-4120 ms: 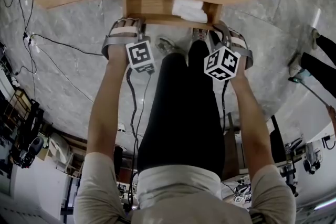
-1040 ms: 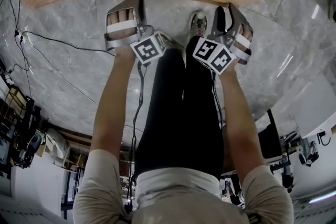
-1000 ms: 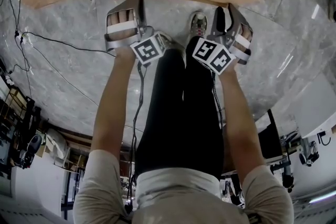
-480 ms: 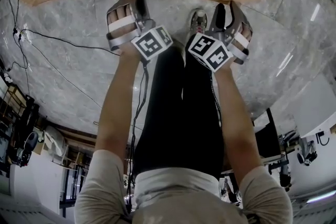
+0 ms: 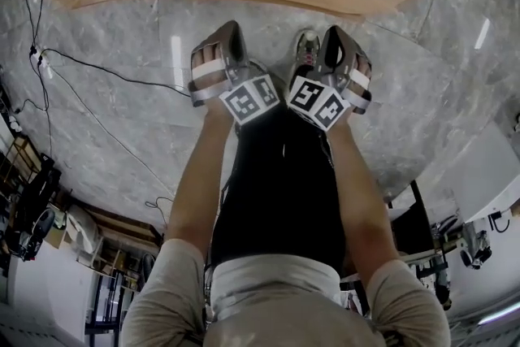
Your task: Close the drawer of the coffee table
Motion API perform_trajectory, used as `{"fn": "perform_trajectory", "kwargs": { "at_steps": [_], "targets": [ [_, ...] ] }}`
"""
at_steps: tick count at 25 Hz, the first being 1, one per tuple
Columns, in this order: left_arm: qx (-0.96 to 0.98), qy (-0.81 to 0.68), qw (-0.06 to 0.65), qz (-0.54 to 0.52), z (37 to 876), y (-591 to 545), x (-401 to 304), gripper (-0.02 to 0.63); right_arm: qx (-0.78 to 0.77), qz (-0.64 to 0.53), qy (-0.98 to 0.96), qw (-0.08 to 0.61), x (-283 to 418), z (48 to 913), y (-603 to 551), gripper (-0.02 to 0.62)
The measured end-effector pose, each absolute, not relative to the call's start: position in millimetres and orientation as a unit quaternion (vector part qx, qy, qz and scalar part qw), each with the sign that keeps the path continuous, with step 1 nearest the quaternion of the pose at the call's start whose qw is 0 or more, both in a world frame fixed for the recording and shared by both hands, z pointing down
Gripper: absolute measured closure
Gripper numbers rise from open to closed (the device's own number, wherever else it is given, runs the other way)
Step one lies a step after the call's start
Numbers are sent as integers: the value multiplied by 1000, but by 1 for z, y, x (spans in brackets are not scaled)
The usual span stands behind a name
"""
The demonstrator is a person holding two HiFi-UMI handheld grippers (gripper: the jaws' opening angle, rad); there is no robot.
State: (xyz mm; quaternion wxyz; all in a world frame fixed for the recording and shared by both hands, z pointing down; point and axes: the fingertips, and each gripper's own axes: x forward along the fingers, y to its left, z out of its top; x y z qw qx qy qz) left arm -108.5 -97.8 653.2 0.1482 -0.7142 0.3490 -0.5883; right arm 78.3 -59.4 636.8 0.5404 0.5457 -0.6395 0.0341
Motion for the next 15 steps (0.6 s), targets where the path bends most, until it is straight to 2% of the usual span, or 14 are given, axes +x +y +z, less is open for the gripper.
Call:
{"fn": "perform_trajectory", "kwargs": {
  "at_steps": [4, 8, 12, 15],
  "targets": [
    [-755, 407, 45, -513, 595, -76, -104, 584, 552, 39, -682, 479, 52, 578, -67, 588],
    [-794, 452, -60, -403, 527, -67, -101, 584, 557, 64, -736, 380, 23, 506, -79, 588],
    [-819, 474, -120, -302, 454, -73, -102, 584, 557, 82, -777, 281, -2, 420, -91, 588],
    [-831, 481, -135, -244, 386, -78, -107, 584, 556, 107, -795, 219, -14, 359, -88, 588]
  ]
}}
